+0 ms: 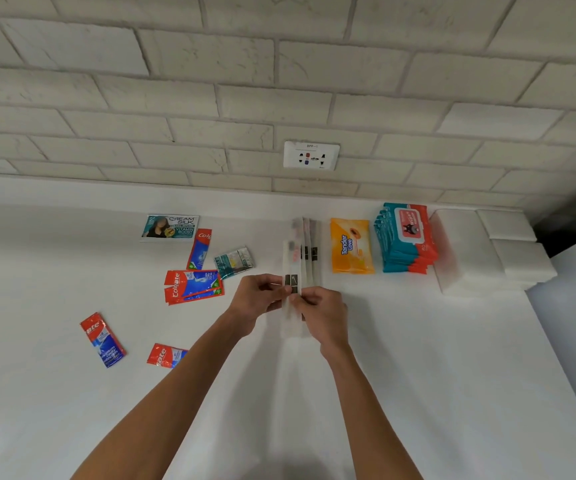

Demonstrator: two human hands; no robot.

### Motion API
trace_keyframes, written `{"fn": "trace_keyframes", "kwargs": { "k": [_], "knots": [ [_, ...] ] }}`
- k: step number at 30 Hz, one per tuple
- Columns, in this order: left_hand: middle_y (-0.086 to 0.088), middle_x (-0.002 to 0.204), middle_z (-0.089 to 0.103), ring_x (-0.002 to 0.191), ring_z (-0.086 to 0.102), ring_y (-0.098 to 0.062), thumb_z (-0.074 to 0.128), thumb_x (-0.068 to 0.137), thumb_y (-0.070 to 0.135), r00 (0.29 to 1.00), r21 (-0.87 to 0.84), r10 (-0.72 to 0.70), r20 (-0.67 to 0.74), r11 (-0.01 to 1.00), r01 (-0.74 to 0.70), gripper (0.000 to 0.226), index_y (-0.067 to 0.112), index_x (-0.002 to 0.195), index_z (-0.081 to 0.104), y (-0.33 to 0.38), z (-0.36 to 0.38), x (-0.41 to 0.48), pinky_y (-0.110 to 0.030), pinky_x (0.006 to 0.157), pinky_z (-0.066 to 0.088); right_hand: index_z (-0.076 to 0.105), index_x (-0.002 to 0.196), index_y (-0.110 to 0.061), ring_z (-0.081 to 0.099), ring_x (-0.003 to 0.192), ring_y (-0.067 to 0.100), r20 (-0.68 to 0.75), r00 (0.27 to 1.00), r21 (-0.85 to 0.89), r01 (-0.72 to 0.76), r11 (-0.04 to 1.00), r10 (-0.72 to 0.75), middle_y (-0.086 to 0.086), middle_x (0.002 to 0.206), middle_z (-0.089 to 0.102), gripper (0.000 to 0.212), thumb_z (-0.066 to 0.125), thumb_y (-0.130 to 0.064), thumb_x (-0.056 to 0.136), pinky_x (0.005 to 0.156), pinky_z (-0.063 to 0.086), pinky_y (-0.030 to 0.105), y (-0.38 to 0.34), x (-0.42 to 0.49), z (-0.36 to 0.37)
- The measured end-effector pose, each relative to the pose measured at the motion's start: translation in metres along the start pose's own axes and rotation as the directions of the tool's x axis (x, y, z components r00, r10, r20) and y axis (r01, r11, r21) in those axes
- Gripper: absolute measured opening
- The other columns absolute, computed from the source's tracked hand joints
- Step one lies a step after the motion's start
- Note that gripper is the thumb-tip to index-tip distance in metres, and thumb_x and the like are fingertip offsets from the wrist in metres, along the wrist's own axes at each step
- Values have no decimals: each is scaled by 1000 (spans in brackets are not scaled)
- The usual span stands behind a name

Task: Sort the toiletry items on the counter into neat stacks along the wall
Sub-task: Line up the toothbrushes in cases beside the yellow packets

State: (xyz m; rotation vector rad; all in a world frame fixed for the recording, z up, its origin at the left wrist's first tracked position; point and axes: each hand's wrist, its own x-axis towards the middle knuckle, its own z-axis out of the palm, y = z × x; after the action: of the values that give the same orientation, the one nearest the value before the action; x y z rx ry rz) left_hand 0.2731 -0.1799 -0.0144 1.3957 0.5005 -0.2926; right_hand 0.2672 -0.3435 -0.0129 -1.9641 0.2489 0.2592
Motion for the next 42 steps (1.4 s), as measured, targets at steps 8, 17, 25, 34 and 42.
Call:
{"fn": "trace_keyframes", "kwargs": {
  "k": [8,17,25,34,42],
  "knots": [
    [-19,96,75,85,72,-23,78,91,15,999,148,-29,-35,988,34,17,4,104,75,10,0,35,-33,75,64,80,102,-14,71,78,1,-60,998,-95,28,995,-34,-5,91,80,18,86,-19,86,77,54,15,-13,61,23],
    [-13,95,75,87,75,-27,81,85,4,996,342,-21,-89,938,50,27,4,110,71,15,3,73,-40,80,65,79,108,-11,76,90,17,-102,991,-178,62,982,-81,3,100,80,19,81,-16,90,82,61,28,-20,102,44],
    [-3,97,73,86,73,-20,83,85,11,993,538,91,-79,842,-34,49,10,130,64,14,5,85,-38,84,63,78,107,-11,74,91,17,-140,987,-240,47,970,-82,3,103,79,13,75,-15,96,72,51,17,-20,110,54],
    [-6,122,67,121,54,-24,80,85,23,956,828,285,71,517,-216,43,13,125,69,18,4,89,-29,94,42,77,96,-16,74,84,18,-149,984,-307,44,951,-93,0,92,77,6,71,-15,96,72,61,29,-10,117,62],
    [-8,151,50,135,51,-27,84,81,22,945,854,258,202,426,-299,77,14,150,50,19,2,94,-35,116,38,71,112,-15,72,93,18,-146,966,-416,135,900,-212,0,102,75,14,69,-20,99,78,62,32,-7,114,57]
  ]
}}
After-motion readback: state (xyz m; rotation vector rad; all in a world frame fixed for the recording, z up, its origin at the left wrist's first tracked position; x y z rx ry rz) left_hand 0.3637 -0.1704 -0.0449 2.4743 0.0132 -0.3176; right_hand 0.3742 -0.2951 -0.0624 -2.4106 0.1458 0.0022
